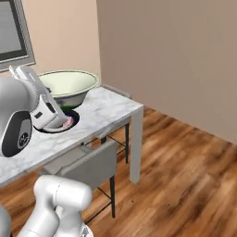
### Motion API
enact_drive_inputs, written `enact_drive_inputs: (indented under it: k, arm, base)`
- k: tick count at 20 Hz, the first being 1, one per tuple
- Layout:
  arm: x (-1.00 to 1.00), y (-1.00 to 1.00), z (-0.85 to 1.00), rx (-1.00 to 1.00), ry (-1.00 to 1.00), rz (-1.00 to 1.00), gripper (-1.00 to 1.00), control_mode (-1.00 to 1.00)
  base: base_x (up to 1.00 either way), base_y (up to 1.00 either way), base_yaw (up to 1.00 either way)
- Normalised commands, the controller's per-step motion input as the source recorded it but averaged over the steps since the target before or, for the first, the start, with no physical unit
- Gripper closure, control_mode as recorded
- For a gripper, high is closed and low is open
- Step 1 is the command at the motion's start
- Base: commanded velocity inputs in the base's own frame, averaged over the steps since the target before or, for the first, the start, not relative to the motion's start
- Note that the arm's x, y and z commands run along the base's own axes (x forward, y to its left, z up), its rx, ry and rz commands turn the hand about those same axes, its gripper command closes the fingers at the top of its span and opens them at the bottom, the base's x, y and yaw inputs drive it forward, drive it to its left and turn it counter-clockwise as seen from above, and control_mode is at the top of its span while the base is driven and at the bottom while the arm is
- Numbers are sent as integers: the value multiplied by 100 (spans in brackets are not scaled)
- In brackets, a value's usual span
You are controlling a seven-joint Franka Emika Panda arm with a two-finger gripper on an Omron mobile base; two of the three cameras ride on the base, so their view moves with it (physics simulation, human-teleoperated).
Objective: Take the smaller bowl and place it next to the appetizer plate on the dining counter , and place the larger bowl next to the plate with cooked food.
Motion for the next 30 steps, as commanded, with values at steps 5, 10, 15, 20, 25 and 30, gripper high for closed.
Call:
enact_drive_inputs:
  k: [5,10,15,20,25,30]
  arm:
    - [0,0,0,0,0,0,100,100]
    - [0,0,0,0,0,0,100,100]
    - [0,0,0,0,0,0,100,100]
    - [0,0,0,0,0,0,100,100]
    - [0,0,0,0,0,0,100,100]
    - [0,0,0,0,0,0,100,100]
  base:
    - [42,-52,42]
    - [49,-38,41]
    - [46,-37,41]
    - [35,-48,39]
    - [22,-65,33]
    - [18,-66,31]
